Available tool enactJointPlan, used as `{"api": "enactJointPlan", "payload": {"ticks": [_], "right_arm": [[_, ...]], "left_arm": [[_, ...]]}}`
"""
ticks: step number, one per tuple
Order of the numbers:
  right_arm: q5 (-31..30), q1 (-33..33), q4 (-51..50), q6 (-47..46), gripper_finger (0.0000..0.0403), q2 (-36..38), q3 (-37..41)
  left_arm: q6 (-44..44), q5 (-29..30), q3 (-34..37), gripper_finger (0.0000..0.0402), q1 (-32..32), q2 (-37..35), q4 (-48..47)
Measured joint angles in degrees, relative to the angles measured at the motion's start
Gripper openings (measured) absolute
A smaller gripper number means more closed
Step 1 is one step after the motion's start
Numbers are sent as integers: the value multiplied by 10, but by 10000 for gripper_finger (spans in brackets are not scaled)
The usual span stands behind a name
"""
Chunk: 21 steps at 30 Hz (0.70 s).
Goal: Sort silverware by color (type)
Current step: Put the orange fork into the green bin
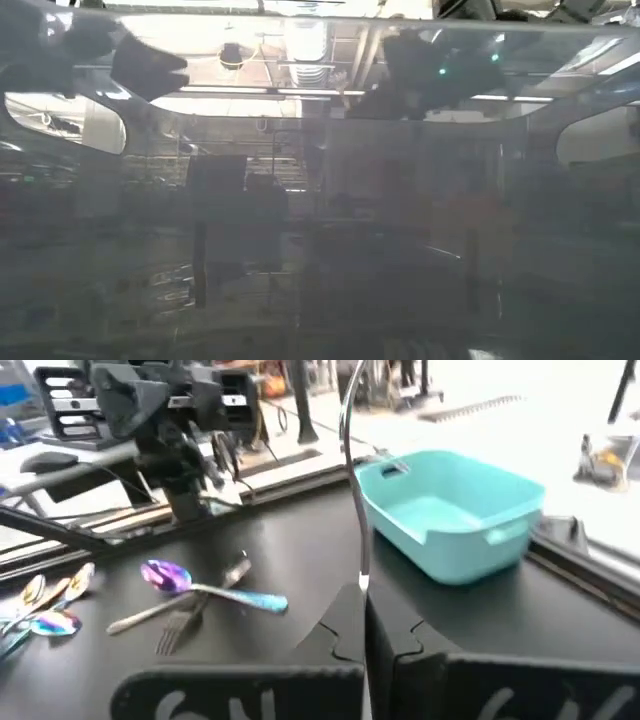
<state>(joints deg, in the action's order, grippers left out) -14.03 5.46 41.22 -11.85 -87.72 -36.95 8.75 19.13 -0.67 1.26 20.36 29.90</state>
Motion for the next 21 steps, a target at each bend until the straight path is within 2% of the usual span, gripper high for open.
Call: {"api": "enactJointPlan", "payload": {"ticks": [5,13,17,21], "right_arm": [[0,-11,48,46,6,-84,-54],[6,-34,44,113,7,-180,-182],[7,-45,20,134,7,-186,-218],[9,-49,5,136,7,-183,-224]], "left_arm": [[-23,-24,-3,184,0,119,160],[-47,-40,-78,181,0,318,175],[-60,-16,-117,181,2,384,178],[-74,-27,-148,181,1,429,193]]}}
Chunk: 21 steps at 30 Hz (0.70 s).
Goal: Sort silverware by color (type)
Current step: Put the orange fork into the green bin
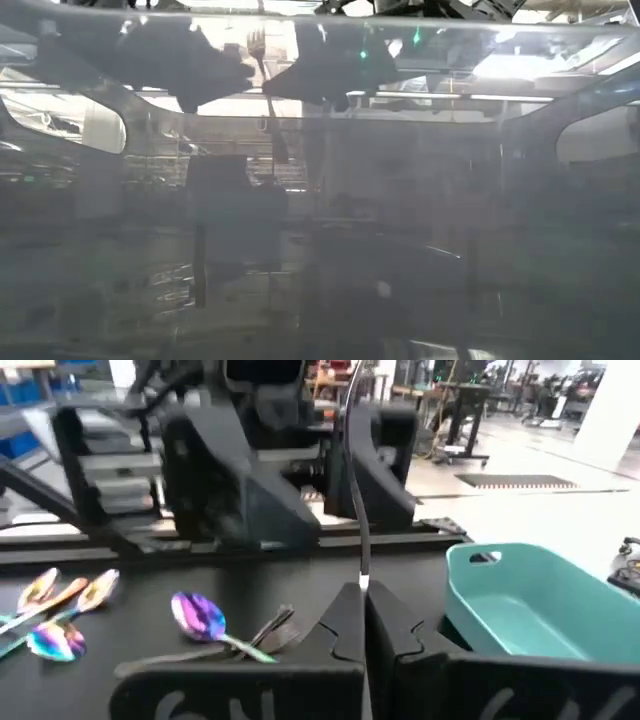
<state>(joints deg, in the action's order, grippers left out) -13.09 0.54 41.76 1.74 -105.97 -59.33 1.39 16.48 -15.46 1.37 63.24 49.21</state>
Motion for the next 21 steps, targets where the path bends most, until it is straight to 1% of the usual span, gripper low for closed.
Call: {"api": "enactJointPlan", "payload": {"ticks": [2,6,10,12,14,18,19,21], "right_arm": [[6,-2,-2,0,8,0,0],[11,-1,-11,-1,8,2,0],[12,-6,-15,-2,9,2,0],[12,-8,-17,-2,9,2,0],[10,-10,-20,-4,9,2,0],[7,-11,-25,-8,19,2,0],[7,-11,-26,-15,25,2,0],[-7,-10,-34,-32,39,2,0]], "left_arm": [[-7,-17,-14,181,0,20,20],[-12,-36,-37,181,0,42,23],[-17,-34,-44,168,0,44,20],[-26,-9,-44,147,0,44,18],[-42,9,-44,113,0,41,12],[-85,15,-44,21,1,42,10],[-100,17,-44,12,1,42,10],[-136,49,-48,9,1,41,6]]}}
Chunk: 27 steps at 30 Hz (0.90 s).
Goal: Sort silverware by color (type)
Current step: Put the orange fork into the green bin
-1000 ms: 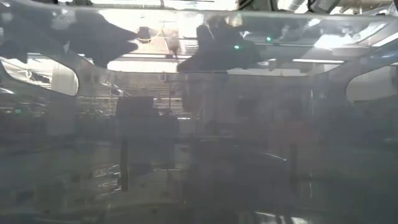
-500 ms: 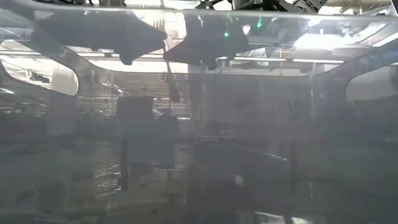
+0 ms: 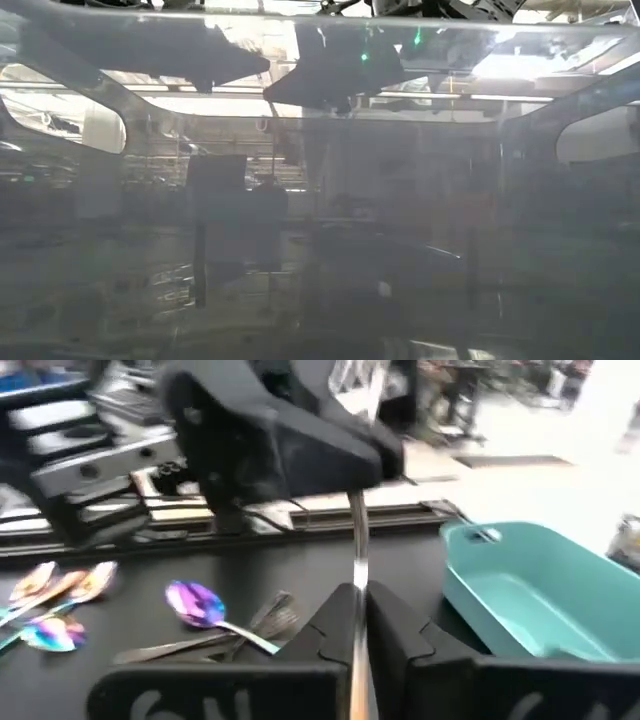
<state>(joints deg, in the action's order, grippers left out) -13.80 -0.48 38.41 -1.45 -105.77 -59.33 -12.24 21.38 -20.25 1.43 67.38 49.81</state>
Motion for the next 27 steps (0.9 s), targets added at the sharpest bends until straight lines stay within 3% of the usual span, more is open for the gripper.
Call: {"api": "enactJointPlan", "payload": {"ticks": [5,8,14,18,23,27], "right_arm": [[-72,-2,-71,-47,70,1,1],[-87,1,-98,-67,78,1,1],[-88,0,-109,-76,79,0,1],[-87,-6,-116,-77,79,0,1],[-88,-20,-112,-77,79,-5,1],[-87,-18,-101,-82,79,-6,1]], "left_arm": [[-121,177,-53,1,18,-4,-98],[-135,214,-94,1,61,0,-198],[-54,136,-111,0,178,2,-235],[-74,127,-111,0,256,2,-285],[-120,11,-111,0,328,2,-337],[-154,-28,-111,0,351,2,-336]]}}
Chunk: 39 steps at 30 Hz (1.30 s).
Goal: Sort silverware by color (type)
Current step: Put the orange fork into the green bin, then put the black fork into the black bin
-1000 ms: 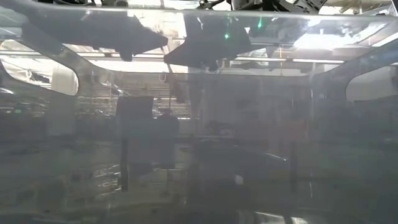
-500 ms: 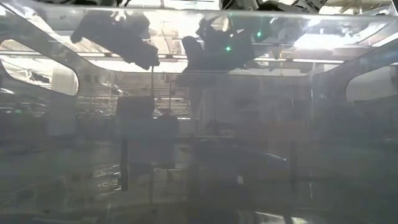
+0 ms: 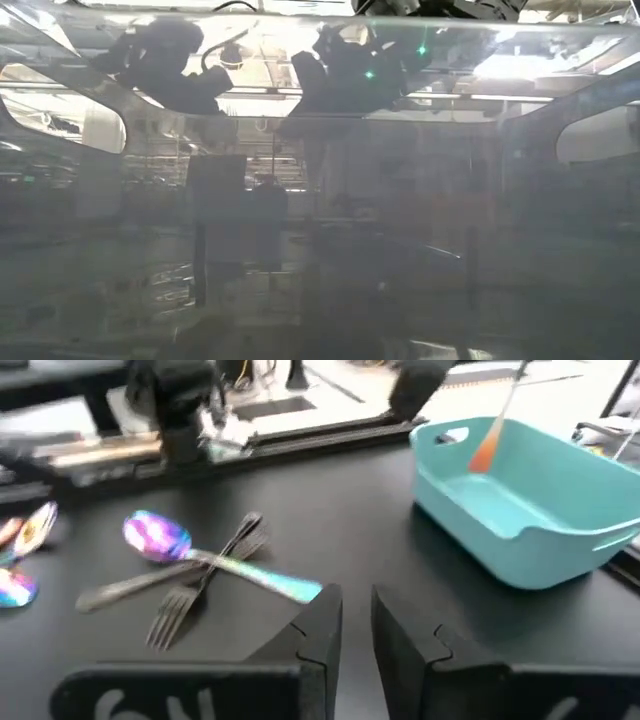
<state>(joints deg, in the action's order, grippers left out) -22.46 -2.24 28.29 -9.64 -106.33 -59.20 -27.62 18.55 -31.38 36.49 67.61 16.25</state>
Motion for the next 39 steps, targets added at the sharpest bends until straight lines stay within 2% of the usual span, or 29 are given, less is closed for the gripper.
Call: {"api": "enactJointPlan", "payload": {"ticks": [5,9,12,16,22,27,31,34,39], "right_arm": [[-2,1,17,-19,79,0,0],[-2,4,23,-28,79,0,0],[-2,5,13,-22,79,0,0],[-2,-1,-71,-6,79,11,0],[0,-7,-204,-24,79,37,-1],[0,-6,-224,-54,79,37,-1],[17,-7,-239,-57,79,37,-1],[45,-11,-280,-51,79,37,-1],[87,-16,-373,-76,79,37,-1]], "left_arm": [[-8,-4,0,0,5,13,2],[-17,0,-12,0,5,62,-13],[-14,43,-39,0,5,111,-50],[10,111,-84,6,5,157,-104],[24,102,-137,60,5,178,-185],[33,96,-161,114,5,171,-212],[50,97,-171,140,1,150,-250],[86,69,-171,146,-2,120,-292],[162,-90,-160,143,-4,83,-344]]}}
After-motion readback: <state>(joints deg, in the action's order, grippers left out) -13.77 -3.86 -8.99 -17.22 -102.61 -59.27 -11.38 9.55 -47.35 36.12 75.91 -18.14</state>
